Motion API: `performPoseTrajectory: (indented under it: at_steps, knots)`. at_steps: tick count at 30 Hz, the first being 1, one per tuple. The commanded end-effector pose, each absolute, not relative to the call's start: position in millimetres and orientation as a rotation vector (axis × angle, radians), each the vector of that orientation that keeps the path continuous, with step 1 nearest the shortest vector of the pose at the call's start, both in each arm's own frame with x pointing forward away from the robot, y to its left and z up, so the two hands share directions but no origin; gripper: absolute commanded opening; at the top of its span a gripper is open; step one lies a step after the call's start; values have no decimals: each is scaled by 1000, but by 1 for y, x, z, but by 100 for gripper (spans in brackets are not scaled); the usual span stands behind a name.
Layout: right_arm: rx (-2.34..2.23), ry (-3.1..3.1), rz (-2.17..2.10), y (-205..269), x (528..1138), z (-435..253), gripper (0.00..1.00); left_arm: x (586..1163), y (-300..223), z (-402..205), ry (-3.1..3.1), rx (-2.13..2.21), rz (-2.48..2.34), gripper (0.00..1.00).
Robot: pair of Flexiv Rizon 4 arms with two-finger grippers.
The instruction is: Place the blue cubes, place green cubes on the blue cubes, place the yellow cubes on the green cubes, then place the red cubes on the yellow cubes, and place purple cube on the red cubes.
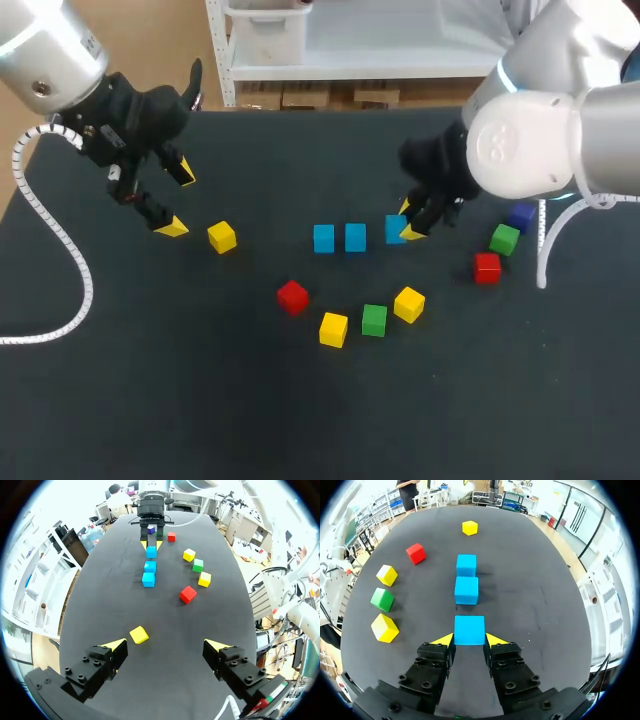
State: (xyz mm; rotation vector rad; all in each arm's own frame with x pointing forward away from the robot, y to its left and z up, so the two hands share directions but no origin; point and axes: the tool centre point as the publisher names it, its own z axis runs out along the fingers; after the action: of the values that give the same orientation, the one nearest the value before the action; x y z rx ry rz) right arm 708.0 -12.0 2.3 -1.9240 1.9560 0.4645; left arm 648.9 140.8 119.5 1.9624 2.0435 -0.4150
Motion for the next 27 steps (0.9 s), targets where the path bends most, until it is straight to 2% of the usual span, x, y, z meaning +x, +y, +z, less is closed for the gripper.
performPoseTrajectory:
  at_steps: [1,27]
  knots:
    - [-1923,1955,471,-9,710,2,0,650,141,119,2042,1966,-418,100]
    - [-1960,1940,499,4,707,-3,0,650,141,119,2042,1966,-418,100]
